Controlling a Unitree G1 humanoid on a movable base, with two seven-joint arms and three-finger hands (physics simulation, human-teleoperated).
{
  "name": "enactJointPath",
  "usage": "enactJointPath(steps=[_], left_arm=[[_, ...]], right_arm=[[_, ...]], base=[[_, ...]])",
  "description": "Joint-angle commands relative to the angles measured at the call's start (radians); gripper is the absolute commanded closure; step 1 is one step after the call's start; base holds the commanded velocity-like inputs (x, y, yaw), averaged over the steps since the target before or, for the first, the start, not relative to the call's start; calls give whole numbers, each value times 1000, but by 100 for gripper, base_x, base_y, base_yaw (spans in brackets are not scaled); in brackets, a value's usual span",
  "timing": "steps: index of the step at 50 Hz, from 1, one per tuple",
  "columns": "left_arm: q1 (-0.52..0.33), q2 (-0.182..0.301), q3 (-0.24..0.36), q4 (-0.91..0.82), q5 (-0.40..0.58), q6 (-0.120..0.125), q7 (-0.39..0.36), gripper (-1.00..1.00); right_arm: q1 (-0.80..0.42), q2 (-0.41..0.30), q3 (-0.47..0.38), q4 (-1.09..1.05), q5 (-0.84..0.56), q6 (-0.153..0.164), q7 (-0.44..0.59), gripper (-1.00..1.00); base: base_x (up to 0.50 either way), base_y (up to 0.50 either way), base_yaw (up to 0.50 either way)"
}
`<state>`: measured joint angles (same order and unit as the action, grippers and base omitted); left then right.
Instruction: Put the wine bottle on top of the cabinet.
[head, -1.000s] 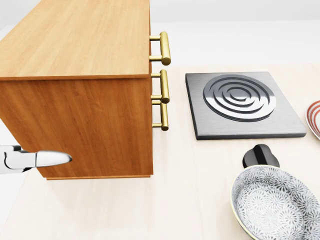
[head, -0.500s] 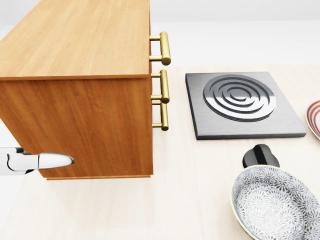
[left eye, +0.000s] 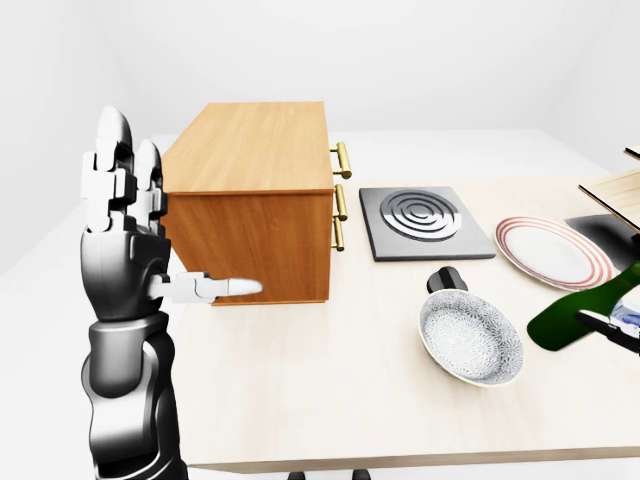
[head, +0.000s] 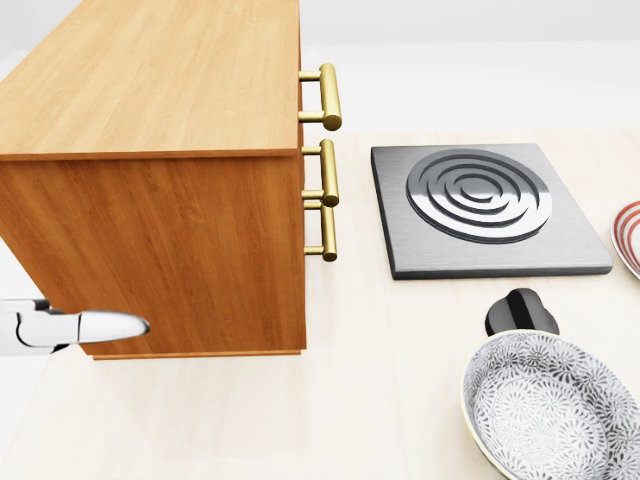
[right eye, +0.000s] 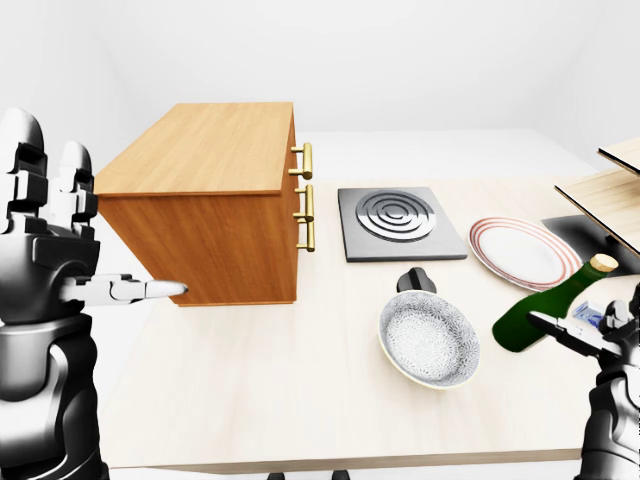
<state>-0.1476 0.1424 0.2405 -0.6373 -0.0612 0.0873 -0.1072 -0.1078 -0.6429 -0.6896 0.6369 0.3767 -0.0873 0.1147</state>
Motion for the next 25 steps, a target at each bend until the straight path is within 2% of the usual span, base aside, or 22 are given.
enactJointPath(steps=[1, 25], left_arm=[[7, -2, 0, -8, 0, 0, -6, -100], [13, -6, -3, -8, 2, 0, -12, -100]], right_arm=[[-44, -55, 74, 193, 48, 0, -7, -100], [-227, -117, 230, 491, 81, 0, -14, -100]], base=[[0, 0, 0], [0, 0, 0]])
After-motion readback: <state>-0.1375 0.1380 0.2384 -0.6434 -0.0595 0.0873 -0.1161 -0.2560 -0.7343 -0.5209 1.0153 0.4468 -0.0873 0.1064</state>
